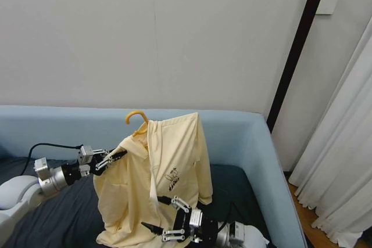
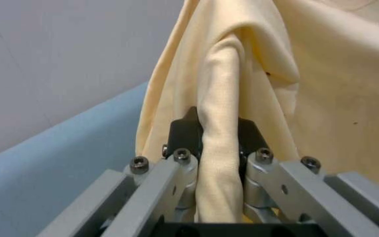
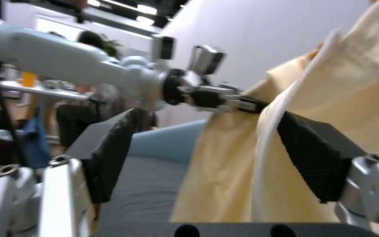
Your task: Pick up the clothes from the sofa and hang them on the clothes hanger.
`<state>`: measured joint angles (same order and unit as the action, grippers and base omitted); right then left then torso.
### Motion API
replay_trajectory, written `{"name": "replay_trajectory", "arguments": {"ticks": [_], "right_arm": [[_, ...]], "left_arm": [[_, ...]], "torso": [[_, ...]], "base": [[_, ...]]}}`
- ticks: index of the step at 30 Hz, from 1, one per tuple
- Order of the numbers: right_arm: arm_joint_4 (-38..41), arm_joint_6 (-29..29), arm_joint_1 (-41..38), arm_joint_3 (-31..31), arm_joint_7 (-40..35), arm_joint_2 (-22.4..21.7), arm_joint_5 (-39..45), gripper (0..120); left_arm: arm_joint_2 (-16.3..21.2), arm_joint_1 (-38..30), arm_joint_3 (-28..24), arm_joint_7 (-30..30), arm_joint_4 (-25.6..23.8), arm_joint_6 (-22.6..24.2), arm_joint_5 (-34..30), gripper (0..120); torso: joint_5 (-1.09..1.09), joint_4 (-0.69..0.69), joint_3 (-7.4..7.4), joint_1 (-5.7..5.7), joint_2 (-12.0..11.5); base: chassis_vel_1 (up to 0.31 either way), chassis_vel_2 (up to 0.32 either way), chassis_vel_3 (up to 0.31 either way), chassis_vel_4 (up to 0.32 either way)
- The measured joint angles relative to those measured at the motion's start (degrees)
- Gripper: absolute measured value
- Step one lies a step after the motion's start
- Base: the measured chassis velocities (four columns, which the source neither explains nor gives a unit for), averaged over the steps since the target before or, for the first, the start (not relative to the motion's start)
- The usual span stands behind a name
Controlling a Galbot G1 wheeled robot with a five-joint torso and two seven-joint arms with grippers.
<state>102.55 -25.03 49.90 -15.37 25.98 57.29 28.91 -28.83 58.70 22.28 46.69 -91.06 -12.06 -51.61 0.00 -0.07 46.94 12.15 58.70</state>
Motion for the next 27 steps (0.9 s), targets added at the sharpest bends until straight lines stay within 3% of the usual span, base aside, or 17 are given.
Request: {"name": "replay_trajectory", "arguments": {"ticks": [3,5,9,17,27], "right_arm": [[1.73,2.93,-0.15,-0.53,-9.84,0.32,-2.96,97],[2.42,3.48,-0.05,-0.69,-11.46,0.27,-3.36,99],[3.68,3.71,0.39,-0.97,-11.53,-0.39,-1.68,100],[7.29,7.08,-1.32,2.69,-23.59,-1.06,0.97,100],[11.48,13.98,-10.13,9.87,-19.16,-10.18,8.97,100]], "left_arm": [[-0.26,0.71,0.15,0.48,-1.00,0.18,-0.07,7],[-0.48,0.98,0.16,0.65,-1.28,0.26,-0.03,7],[-1.00,1.24,0.18,0.68,-1.50,0.30,0.09,7],[0.58,0.97,0.56,3.16,-0.26,0.69,-0.39,7],[7.85,-4.67,0.49,14.73,3.04,4.22,-3.51,7]], "torso": [[0.00,-0.01,0.00,0.00,0.00],[0.00,-0.01,0.00,0.00,0.00],[-0.01,-0.01,0.00,0.00,0.00],[0.00,-0.01,0.00,0.00,0.00],[0.00,-0.02,0.00,0.00,0.00]], "base": [[0.000,0.000,0.000,0.000],[0.000,0.000,0.000,0.000],[0.000,0.000,0.000,0.000],[0.000,0.000,0.000,0.000],[0.000,0.000,0.000,0.000]]}}
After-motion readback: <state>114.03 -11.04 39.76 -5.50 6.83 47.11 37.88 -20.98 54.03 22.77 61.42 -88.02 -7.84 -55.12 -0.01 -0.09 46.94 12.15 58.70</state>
